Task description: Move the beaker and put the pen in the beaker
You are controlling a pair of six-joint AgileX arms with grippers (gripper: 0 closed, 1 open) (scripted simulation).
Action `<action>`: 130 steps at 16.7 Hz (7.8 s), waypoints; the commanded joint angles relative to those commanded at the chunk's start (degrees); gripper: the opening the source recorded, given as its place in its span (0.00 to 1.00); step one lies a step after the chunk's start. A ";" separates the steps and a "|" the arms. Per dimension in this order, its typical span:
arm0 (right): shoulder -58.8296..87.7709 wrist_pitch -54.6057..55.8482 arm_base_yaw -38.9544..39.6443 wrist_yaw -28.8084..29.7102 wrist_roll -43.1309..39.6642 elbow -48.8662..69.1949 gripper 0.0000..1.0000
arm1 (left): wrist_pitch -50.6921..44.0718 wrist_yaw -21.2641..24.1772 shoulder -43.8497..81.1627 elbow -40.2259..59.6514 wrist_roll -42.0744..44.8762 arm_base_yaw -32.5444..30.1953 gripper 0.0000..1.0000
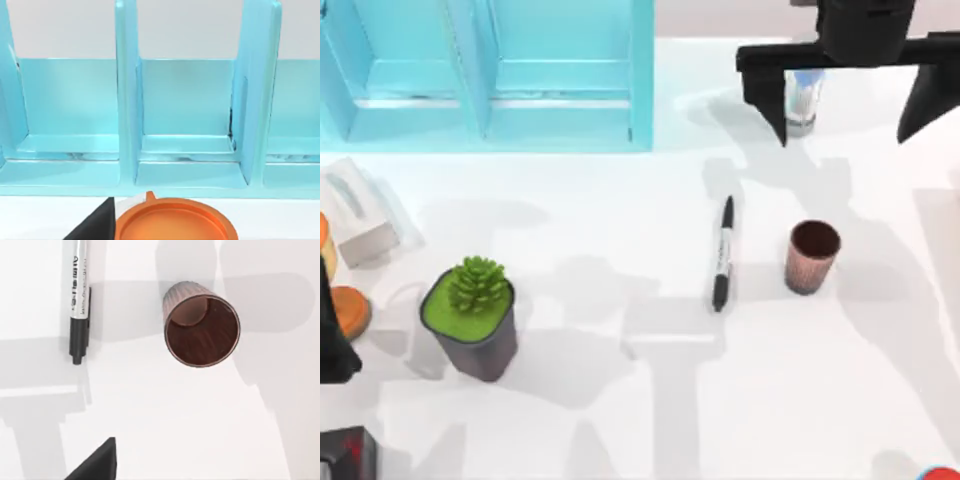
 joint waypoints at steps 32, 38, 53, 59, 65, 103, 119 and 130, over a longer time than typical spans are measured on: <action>24.43 16.48 8.98 3.76 16.89 2.15 1.00 | 0.00 0.00 0.00 0.00 0.00 0.00 1.00; 20.30 25.05 8.48 3.77 16.35 -10.49 1.00 | 0.00 0.00 0.00 0.00 0.00 0.00 1.00; 17.66 31.49 8.22 3.78 16.08 -19.53 0.85 | 0.00 0.00 0.00 0.00 0.00 0.00 1.00; 17.66 31.49 8.22 3.78 16.08 -19.53 0.40 | 0.00 0.00 0.00 0.00 0.00 0.00 1.00; 17.66 31.49 8.22 3.78 16.08 -19.53 0.00 | 0.00 0.00 0.00 0.00 0.00 0.00 1.00; -9.65 30.68 18.65 5.20 22.25 -37.45 0.00 | 0.00 0.00 0.00 0.00 0.00 0.00 1.00; -20.79 93.75 24.57 36.07 -3.54 -67.62 0.00 | 0.00 0.00 0.00 0.00 0.00 0.00 1.00; -27.15 141.99 26.93 57.45 -23.67 -93.66 0.00 | 0.00 0.00 0.00 0.00 0.00 0.00 1.00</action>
